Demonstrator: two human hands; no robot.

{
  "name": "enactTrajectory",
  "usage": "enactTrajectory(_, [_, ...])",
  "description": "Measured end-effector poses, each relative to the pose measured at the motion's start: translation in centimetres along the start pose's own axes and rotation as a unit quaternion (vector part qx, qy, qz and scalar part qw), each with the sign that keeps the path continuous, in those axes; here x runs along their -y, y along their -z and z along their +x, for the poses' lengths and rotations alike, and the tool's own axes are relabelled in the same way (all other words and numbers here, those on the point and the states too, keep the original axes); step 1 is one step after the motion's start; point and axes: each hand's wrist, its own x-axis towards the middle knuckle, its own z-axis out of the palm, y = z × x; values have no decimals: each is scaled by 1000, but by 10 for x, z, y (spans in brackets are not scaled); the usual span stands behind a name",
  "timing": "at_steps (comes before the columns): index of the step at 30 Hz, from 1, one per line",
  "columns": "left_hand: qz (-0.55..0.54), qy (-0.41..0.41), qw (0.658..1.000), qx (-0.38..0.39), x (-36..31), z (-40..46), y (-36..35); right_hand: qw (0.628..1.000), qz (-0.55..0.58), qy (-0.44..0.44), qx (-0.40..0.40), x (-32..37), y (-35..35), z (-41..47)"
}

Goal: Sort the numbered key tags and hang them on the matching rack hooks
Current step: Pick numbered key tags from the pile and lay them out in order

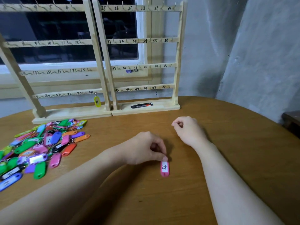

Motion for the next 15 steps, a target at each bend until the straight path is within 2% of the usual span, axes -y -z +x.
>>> enactTrajectory(4, [44, -2, 990, -132, 21, -31, 23, 1000, -11, 5, 10, 8, 1, -3])
enactTrajectory(8, [78, 105, 969, -210, 72, -103, 60, 998, -15, 34, 46, 32, 0, -14])
enactTrajectory(12, [92, 228, 920, -305, 119, -183, 76, 993, 16, 90, 78, 75, -12, -38])
enactTrajectory(15, [95, 276, 900, -324, 137, -221, 72, 985, 38, 127, 115, 110, -32, -52])
